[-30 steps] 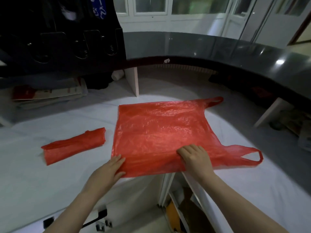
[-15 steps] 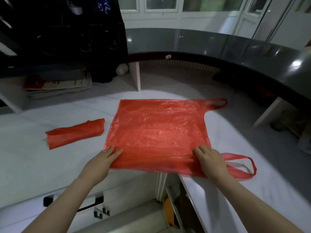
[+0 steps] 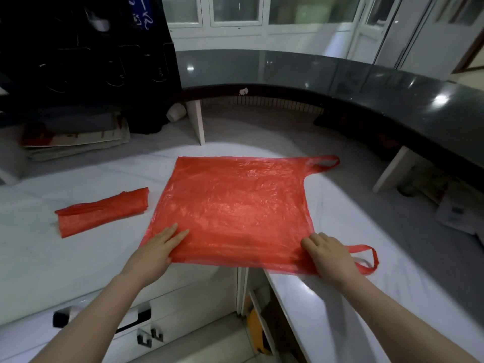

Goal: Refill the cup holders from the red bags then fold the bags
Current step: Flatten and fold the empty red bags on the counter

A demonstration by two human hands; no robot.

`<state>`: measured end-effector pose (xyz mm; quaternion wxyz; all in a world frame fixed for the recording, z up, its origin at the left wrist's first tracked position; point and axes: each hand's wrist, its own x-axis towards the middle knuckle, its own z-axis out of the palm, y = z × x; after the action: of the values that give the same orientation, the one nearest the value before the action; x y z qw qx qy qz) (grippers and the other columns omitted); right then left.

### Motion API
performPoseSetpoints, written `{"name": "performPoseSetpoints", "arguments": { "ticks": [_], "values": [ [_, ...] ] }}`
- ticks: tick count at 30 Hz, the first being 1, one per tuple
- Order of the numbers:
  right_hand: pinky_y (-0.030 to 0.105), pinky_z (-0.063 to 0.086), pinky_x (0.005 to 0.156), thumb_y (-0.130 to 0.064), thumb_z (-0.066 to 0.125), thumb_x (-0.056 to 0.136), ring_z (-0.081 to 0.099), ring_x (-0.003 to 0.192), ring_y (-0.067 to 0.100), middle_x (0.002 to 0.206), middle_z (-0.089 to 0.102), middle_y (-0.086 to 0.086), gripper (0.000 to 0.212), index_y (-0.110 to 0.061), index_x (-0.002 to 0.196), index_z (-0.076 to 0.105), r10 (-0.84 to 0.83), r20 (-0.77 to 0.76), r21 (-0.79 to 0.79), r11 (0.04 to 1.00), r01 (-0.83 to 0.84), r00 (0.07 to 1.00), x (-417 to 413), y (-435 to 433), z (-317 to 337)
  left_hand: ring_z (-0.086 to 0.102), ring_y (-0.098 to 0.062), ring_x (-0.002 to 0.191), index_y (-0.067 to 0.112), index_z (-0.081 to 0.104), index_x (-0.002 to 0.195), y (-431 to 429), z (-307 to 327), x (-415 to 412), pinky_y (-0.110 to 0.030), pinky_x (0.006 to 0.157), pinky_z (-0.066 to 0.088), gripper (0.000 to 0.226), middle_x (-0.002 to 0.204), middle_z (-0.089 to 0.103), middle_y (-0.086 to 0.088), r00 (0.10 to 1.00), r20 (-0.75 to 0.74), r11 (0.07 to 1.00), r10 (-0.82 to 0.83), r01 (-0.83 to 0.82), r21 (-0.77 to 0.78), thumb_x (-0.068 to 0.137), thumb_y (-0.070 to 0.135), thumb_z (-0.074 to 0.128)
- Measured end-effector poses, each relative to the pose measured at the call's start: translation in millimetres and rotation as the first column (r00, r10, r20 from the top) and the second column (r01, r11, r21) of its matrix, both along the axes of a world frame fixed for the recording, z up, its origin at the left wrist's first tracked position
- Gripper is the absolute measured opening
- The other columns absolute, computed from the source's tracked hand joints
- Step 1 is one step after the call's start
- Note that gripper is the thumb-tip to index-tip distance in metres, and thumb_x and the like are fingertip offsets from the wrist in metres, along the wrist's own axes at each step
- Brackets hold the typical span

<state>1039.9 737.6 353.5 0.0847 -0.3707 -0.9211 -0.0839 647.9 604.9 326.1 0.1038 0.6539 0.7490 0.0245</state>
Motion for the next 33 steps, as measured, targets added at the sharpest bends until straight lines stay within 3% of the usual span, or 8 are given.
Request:
{"name": "performPoseSetpoints", "arguments": {
  "ticks": [5,8,12,15,20,23,26,33],
  "values": [
    [0.027,0.038,0.039,-0.01,0.09,0.03,0.051,0.046,0.024,0.057,0.05,0.004,0.048,-0.011,0.064,0.057,-0.04,0.021,-0.029,0.999,0.04,0.999,16.6,-3.1,0.4,0.0,-0.018,0.147,0.019,-0.006,0.145,-6.4,-9.1,-1.1,-0.027,0.116,-0.001,0.07,0.159,-0.003,-0.001,0.999,0.048,1.0,-0.013,0.012,0.01,0.096,0.007,0.042],
    [0.028,0.039,0.042,-0.012,0.089,0.039,0.05,0.048,0.023,0.06,0.051,0.003,0.041,-0.012,0.065,0.058,0.022,0.007,-0.017,1.0,-0.022,1.0,23.6,-8.7,-5.0,-0.014,-0.013,0.143,0.017,-0.015,0.142,-8.3,-9.2,-1.0,-0.026,0.113,-0.01,0.068,0.157,-0.014,0.0,0.998,0.053,0.999,-0.032,0.033,-0.026,0.101,0.033,0.037],
    [0.031,0.043,0.057,-0.022,0.073,0.067,0.054,0.064,0.024,0.074,0.056,-0.001,0.018,-0.017,0.081,0.063,0.03,-0.082,-0.038,0.999,-0.033,0.996,33.1,-20.5,-11.6,-0.022,-0.012,0.139,0.034,-0.019,0.143,-10.0,-9.4,0.4,-0.032,0.114,-0.01,0.082,0.151,-0.025,0.005,0.996,0.078,0.997,-0.037,0.043,-0.072,0.09,0.063,0.037],
    [0.035,0.05,0.073,-0.035,0.067,0.076,0.062,0.086,0.024,0.098,0.064,0.0,0.029,-0.021,0.101,0.068,0.073,-0.09,-0.08,0.994,-0.08,0.993,31.5,-28.2,-8.2,-0.02,-0.022,0.143,0.04,-0.015,0.145,-8.7,-7.4,8.2,-0.038,0.115,-0.011,0.095,0.151,-0.026,0.005,0.996,-0.004,0.996,-0.089,0.089,0.009,0.081,0.069,0.051],
    [0.04,0.05,0.093,-0.06,0.071,0.067,0.059,0.118,0.024,0.129,0.061,0.003,0.071,-0.022,0.125,0.063,0.11,-0.01,-0.135,0.985,-0.11,0.994,-13.6,-44.9,-1.3,-0.021,-0.023,0.14,0.037,-0.014,0.146,6.1,-9.1,30.9,-0.041,0.112,-0.014,0.107,0.15,-0.025,0.006,0.966,-0.172,0.978,-0.195,0.204,0.036,0.077,0.06,0.064],
    [0.046,0.014,0.116,-0.053,0.06,0.08,0.017,0.146,0.025,0.159,0.02,0.002,0.087,-0.023,0.152,0.021,0.076,0.064,-0.26,0.964,-0.057,0.995,-45.6,-53.4,-11.4,-0.014,-0.025,0.145,0.033,-0.023,0.142,6.8,-16.4,35.7,-0.04,0.113,-0.011,0.097,0.15,-0.026,0.005,0.98,-0.168,0.993,-0.103,0.11,0.031,0.088,0.044,0.058],
    [0.043,-0.011,0.115,-0.024,0.046,0.093,-0.011,0.147,0.024,0.161,-0.006,0.002,0.08,-0.024,0.153,-0.007,-0.012,0.05,-0.255,0.967,0.025,0.999,-68.3,-57.8,-22.3,-0.008,-0.021,0.147,0.035,-0.026,0.139,4.6,-18.1,37.7,-0.035,0.113,-0.011,0.085,0.149,-0.024,0.006,0.988,-0.14,0.996,-0.065,0.074,0.054,0.094,0.027,0.045],
    [0.038,0.013,0.118,-0.011,0.046,0.095,0.02,0.145,0.027,0.158,0.021,0.007,0.064,-0.014,0.152,0.019,0.043,0.028,-0.181,0.983,-0.037,0.999,-76.6,-46.4,-13.7,0.007,-0.017,0.147,0.025,0.011,0.151,10.0,-8.2,56.1,-0.027,0.114,-0.007,0.062,0.159,0.007,0.001,0.996,-0.078,0.986,-0.047,0.059,0.154,0.097,0.017,0.04]
  ]
}}
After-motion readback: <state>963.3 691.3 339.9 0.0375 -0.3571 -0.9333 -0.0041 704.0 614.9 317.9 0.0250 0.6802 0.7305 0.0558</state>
